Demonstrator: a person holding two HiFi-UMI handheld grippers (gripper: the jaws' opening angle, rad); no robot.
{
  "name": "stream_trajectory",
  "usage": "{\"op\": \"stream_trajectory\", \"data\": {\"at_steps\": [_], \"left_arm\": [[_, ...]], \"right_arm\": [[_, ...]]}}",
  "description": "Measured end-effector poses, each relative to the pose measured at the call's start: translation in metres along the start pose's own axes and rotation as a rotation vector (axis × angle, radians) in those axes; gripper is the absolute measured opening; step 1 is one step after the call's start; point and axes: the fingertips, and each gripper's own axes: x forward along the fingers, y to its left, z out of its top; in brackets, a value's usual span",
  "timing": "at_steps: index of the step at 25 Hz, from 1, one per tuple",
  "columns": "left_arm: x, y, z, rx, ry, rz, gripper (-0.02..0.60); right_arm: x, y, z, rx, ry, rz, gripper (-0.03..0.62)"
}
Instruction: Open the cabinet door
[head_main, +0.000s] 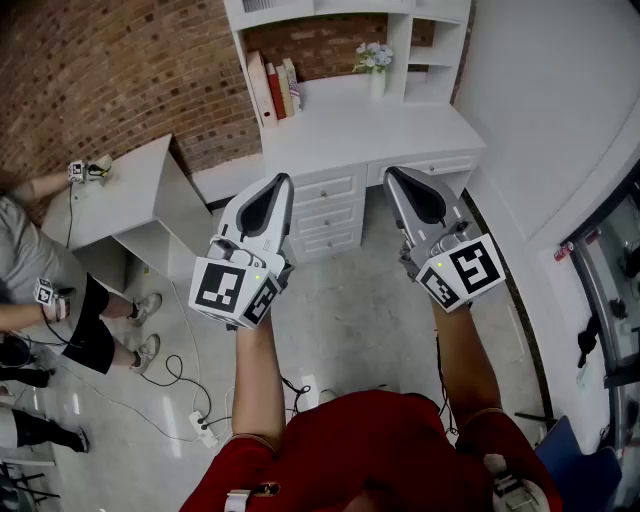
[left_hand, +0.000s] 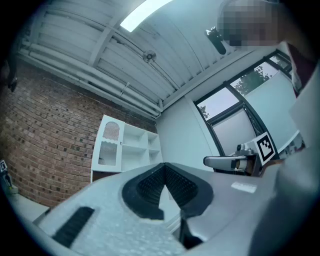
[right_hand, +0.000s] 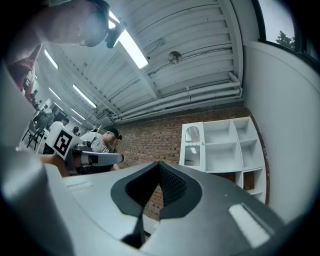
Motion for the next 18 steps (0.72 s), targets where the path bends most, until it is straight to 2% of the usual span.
{"op": "stream_trajectory", "data": {"at_steps": [7,13,18], "left_arm": [[-0.016,0.007,-0.003,-0.014,0.001,-0.019,0.003],[-0.031,0.023,-0.007,-0.027,0.010,-0.055,0.003],[-0.034,0.046,-0.018,-0.049,0.014,-0.054,0.003]], "right_arm": [[0.008,0.019,0.001,0.035,-0.012,-0.002,0.012],[0.019,0.035,-0.001,0.030,-0.011,-0.037,0.012],[0.031,0.041,-0.010,0.012,0.011,-0.043,0.012]]}}
